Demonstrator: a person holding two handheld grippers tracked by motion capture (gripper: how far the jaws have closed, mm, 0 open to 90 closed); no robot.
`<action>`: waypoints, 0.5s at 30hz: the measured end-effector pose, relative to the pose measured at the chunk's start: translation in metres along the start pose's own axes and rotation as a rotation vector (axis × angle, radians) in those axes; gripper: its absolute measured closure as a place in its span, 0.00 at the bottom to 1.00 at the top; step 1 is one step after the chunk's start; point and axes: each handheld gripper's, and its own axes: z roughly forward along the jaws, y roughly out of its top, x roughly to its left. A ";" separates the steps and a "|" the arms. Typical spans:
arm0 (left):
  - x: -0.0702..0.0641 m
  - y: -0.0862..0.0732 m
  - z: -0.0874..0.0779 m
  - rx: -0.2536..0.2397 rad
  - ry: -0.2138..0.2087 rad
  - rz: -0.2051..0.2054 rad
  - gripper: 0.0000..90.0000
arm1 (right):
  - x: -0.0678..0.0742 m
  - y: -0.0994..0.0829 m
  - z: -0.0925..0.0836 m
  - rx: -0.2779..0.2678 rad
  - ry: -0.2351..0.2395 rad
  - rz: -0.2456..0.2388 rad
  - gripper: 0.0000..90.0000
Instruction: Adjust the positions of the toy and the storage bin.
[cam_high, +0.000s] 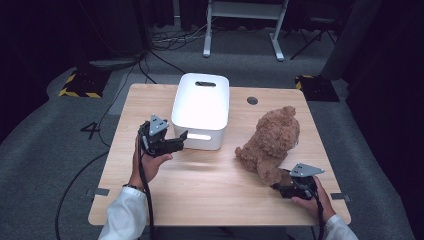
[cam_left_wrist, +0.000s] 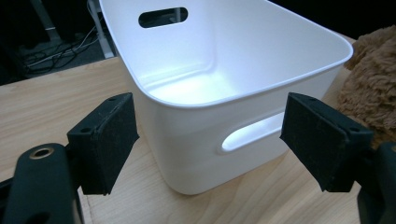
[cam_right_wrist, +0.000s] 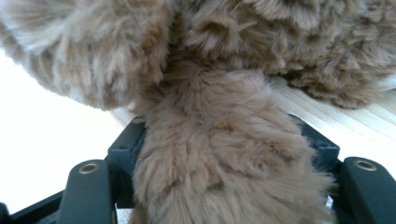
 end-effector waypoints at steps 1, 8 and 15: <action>0.002 0.001 0.001 -0.004 0.004 0.003 0.19 | 0.000 0.000 0.000 0.000 0.000 0.000 0.38; 0.013 0.010 0.011 0.010 0.011 -0.007 0.20 | 0.000 0.000 0.000 -0.002 0.001 -0.003 0.38; 0.020 0.018 0.024 0.019 -0.066 -0.053 0.23 | 0.000 -0.001 0.000 -0.003 0.002 -0.002 0.38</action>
